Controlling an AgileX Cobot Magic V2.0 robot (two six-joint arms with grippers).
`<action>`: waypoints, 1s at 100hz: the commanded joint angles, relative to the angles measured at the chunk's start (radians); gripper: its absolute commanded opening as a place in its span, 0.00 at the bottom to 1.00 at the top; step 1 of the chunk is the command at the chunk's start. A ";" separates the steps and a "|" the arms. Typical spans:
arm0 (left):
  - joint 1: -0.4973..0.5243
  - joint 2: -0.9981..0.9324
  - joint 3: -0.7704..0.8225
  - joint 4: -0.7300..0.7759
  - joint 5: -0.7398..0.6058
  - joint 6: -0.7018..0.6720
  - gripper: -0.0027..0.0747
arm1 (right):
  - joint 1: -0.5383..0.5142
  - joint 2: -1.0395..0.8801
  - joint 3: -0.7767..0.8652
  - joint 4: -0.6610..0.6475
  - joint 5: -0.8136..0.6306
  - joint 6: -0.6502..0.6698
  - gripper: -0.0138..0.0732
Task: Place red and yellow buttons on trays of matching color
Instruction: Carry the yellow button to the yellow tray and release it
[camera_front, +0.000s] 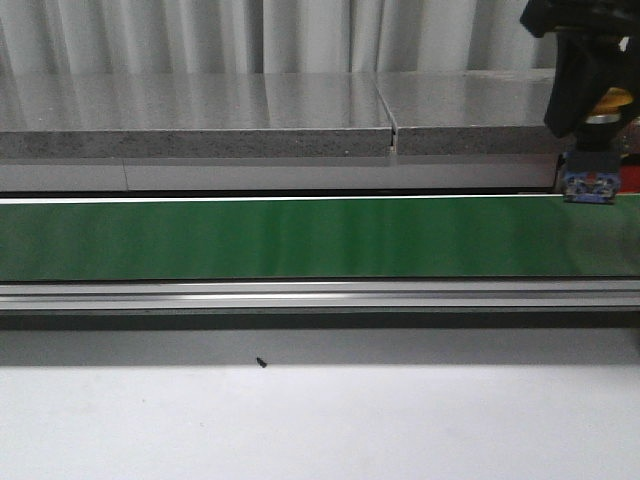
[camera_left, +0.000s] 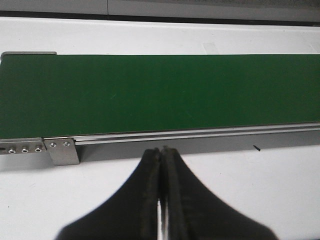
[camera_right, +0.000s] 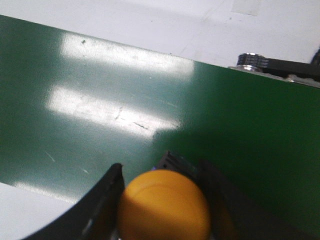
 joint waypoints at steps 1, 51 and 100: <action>-0.006 0.007 -0.026 -0.010 -0.071 -0.005 0.01 | -0.018 -0.072 -0.016 -0.027 -0.007 0.012 0.35; -0.006 0.007 -0.026 -0.010 -0.071 -0.005 0.01 | -0.315 -0.197 0.057 -0.049 0.019 0.056 0.35; -0.006 0.007 -0.026 -0.010 -0.071 -0.005 0.01 | -0.676 -0.127 0.051 -0.019 -0.126 0.184 0.35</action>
